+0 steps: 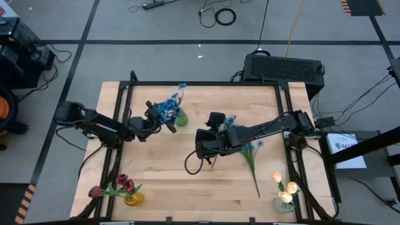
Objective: Sort flowers into vase by color
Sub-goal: Put the left blue flowers into the green vase, then put the top blue flowers into the green vase
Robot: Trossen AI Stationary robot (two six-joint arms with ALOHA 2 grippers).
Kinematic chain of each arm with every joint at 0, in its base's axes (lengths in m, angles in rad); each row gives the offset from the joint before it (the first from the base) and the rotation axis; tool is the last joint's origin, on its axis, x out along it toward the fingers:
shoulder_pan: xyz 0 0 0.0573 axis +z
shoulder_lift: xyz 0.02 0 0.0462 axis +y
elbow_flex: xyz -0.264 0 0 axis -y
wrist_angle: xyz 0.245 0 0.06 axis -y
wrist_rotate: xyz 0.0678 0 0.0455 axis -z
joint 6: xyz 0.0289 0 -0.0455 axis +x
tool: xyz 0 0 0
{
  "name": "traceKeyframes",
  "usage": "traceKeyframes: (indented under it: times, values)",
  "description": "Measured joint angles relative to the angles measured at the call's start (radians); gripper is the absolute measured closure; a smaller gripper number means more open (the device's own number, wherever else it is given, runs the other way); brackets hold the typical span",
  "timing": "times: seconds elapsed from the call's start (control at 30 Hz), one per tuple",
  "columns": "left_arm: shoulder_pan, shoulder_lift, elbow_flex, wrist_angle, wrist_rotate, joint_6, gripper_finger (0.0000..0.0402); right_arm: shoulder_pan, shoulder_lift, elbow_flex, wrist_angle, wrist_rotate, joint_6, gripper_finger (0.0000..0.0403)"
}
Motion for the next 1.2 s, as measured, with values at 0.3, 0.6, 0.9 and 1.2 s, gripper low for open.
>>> traceKeyframes:
  times: [0.3,0.6,0.9,1.2]
  values:
    - [-0.121,-0.134,0.000,-0.165,-0.110,-0.004,0.0043,0.000,0.000,0.000,0.000,0.000,0.004,0.0179]
    - [-0.252,-0.300,0.000,-0.336,-0.196,-0.019,0.0033,0.000,0.000,0.000,0.000,0.000,0.015,0.0179]
    - [-0.371,-0.440,0.042,-0.391,-0.248,0.086,0.0033,-0.001,0.000,0.000,-0.032,0.001,0.060,0.0179]
    - [-0.477,-0.520,0.144,-0.517,-0.428,0.258,0.0033,-0.003,0.000,0.000,-0.095,0.008,0.157,0.0179]
